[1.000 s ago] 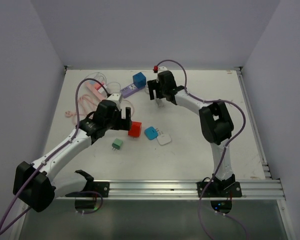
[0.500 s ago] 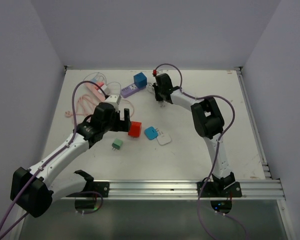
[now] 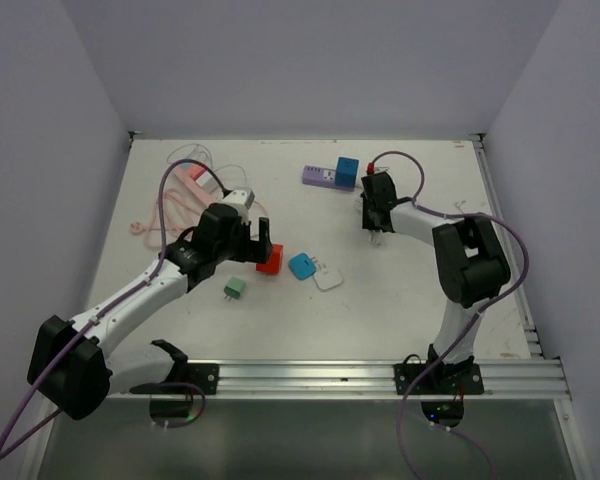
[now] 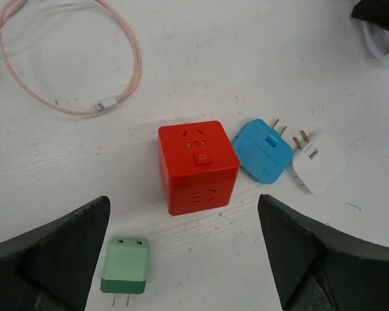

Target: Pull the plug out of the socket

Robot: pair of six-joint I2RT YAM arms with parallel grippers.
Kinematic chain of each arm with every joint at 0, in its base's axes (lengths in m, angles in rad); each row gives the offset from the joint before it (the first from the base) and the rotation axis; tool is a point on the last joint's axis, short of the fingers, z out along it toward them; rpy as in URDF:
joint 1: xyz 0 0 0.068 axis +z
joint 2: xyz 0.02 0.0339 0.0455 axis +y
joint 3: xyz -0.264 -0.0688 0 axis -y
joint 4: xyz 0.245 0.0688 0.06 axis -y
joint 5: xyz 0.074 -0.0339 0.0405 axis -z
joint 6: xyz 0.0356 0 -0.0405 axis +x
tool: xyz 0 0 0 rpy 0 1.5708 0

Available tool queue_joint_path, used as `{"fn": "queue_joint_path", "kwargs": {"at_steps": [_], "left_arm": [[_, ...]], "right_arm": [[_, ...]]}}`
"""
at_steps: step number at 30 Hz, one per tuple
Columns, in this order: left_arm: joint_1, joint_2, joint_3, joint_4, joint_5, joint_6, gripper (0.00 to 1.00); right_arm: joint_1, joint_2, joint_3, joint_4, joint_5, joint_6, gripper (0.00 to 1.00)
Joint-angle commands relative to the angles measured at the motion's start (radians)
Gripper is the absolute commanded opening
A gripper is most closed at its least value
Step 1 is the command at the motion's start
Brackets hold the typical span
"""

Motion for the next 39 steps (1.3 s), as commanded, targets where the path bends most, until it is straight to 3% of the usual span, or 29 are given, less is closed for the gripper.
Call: {"fn": "queue_joint_path", "kwargs": {"at_steps": [1, 10, 14, 22, 29, 39], "left_arm": [[-0.051, 0.028, 0.046, 0.069, -0.026, 0.018, 1.0], [-0.255, 0.137, 0.109, 0.141, -0.069, 0.038, 1.0], [-0.35, 0.227, 0.172, 0.187, -0.079, 0.067, 0.98], [-0.525, 0.539, 0.365, 0.222, -0.185, 0.148, 0.89], [-0.56, 0.721, 0.409, 0.218, -0.322, 0.141, 0.72], [-0.554, 0.786, 0.346, 0.21, -0.481, 0.096, 0.5]], "right_arm": [[0.0, -0.15, -0.096, -0.076, 0.088, 0.084, 0.0], [0.0, -0.461, -0.41, -0.133, -0.053, 0.278, 0.0], [0.002, -0.592, -0.537, -0.119, -0.131, 0.334, 0.05], [0.002, -0.739, -0.599, -0.138, -0.17, 0.329, 0.09], [0.0, -0.768, -0.636, -0.109, -0.234, 0.357, 0.1], [0.0, -0.768, -0.636, -0.11, -0.266, 0.343, 0.1]]}}
